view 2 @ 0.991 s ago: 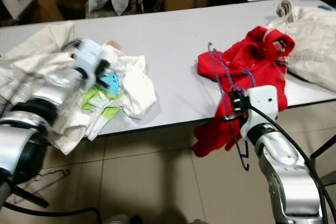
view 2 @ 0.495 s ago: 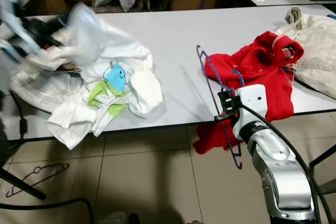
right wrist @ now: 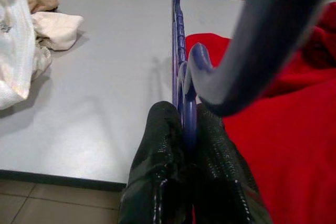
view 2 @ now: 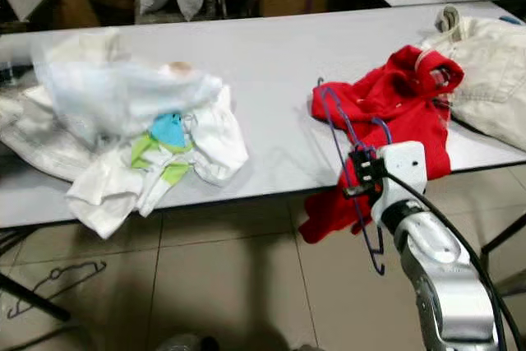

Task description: Hang hanger

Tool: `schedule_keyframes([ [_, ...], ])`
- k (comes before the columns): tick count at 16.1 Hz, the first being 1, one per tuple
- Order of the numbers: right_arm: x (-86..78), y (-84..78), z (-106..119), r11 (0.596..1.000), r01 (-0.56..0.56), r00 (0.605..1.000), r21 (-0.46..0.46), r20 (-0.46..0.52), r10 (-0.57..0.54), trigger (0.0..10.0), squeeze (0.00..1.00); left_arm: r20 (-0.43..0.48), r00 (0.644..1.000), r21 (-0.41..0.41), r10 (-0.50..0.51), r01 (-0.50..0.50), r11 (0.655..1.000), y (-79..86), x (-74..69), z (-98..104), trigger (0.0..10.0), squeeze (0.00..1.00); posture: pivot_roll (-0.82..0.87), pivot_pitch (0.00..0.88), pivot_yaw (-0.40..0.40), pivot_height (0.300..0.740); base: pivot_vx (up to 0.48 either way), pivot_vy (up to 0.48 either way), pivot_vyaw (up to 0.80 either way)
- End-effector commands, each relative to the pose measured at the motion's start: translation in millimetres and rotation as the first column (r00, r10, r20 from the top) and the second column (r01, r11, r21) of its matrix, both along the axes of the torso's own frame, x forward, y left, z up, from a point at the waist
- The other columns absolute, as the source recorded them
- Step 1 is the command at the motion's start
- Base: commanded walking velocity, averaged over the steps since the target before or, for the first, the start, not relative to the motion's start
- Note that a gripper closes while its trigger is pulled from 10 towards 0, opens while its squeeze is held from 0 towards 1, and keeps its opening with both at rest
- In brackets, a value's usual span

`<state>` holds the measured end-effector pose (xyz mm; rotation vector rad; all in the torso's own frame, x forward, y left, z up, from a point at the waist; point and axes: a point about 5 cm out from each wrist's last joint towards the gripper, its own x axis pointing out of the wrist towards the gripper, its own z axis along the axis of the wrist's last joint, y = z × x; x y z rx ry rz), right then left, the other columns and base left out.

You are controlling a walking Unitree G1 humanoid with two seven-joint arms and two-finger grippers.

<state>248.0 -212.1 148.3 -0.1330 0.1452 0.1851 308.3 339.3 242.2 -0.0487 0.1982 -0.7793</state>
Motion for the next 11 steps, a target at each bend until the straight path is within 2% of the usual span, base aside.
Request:
schedule_keyframes([
  [1,-0.3,1.6,4.0,1.000,-0.006,1.000,0.004,0.025,0.006,10.0,0.00,-0.088,0.996,0.170,0.007,0.008,0.985,-3.6,0.3,-22.2,0.0,0.00,-0.04,0.000,0.047,0.740,0.000,0.000,0.00],
  [2,2.2,5.1,3.9,1.000,-0.020,0.999,0.006,0.025,0.020,10.0,0.00,-0.133,0.990,0.334,0.050,-0.002,0.942,-9.6,3.0,-52.9,0.0,0.00,-0.04,0.000,0.044,0.740,0.000,0.000,0.00],
  [3,4.7,7.3,5.3,1.000,-0.028,0.999,0.008,0.030,0.028,10.0,0.00,-0.109,0.985,0.430,0.135,-0.076,0.900,-13.2,10.3,-68.1,0.0,0.00,-0.03,0.000,0.041,0.740,0.000,0.000,0.00],
  [4,6.2,7.9,6.6,0.999,-0.031,0.999,0.008,0.034,0.031,10.0,0.00,-0.065,0.983,0.498,0.173,-0.119,0.859,-16.9,15.6,-72.8,0.0,0.00,-0.03,0.000,0.043,0.740,0.000,0.000,0.00],
  [5,6.7,8.0,7.4,0.999,-0.031,0.999,0.008,0.036,0.031,10.0,0.00,-0.041,0.978,0.510,0.203,-0.154,0.846,-19.4,20.5,-70.3,0.0,0.00,-0.04,0.000,0.050,0.740,0.000,0.000,0.00],
  [6,5.8,7.0,7.7,1.000,-0.027,0.999,0.008,0.039,0.026,10.0,0.00,-0.014,0.972,0.508,0.233,-0.193,0.839,-16.6,23.1,-63.9,10.0,0.00,-0.05,0.000,0.060,0.740,0.000,0.000,0.00],
  [7,5.2,6.0,7.7,1.000,-0.021,0.999,0.009,0.040,0.021,10.0,0.00,0.004,0.973,0.500,0.231,-0.202,0.842,-15.6,24.0,-59.5,10.0,0.00,-0.05,0.000,0.060,0.740,0.000,0.000,0.00],
  [8,3.1,4.3,7.3,1.000,-0.009,0.999,0.011,0.040,0.008,10.0,0.00,0.049,0.976,0.446,0.213,-0.212,0.870,-16.5,27.5,-47.9,10.0,1.00,-0.05,0.000,0.071,0.740,0.000,0.000,0.00],
  [9,1.7,3.4,6.8,1.000,-0.001,0.999,0.011,0.039,0.001,10.0,0.00,0.089,0.981,0.402,0.172,-0.193,0.895,-20.3,30.4,-38.4,10.0,1.00,-0.06,0.000,0.073,0.740,0.000,0.000,0.00],
  [11,0.4,1.9,6.9,1.000,0.014,0.999,0.016,0.042,-0.014,10.0,0.00,0.158,0.976,0.309,0.151,-0.194,0.931,-30.4,39.5,-21.1,10.0,1.00,-0.06,0.000,0.080,0.740,0.000,0.000,0.00],
])
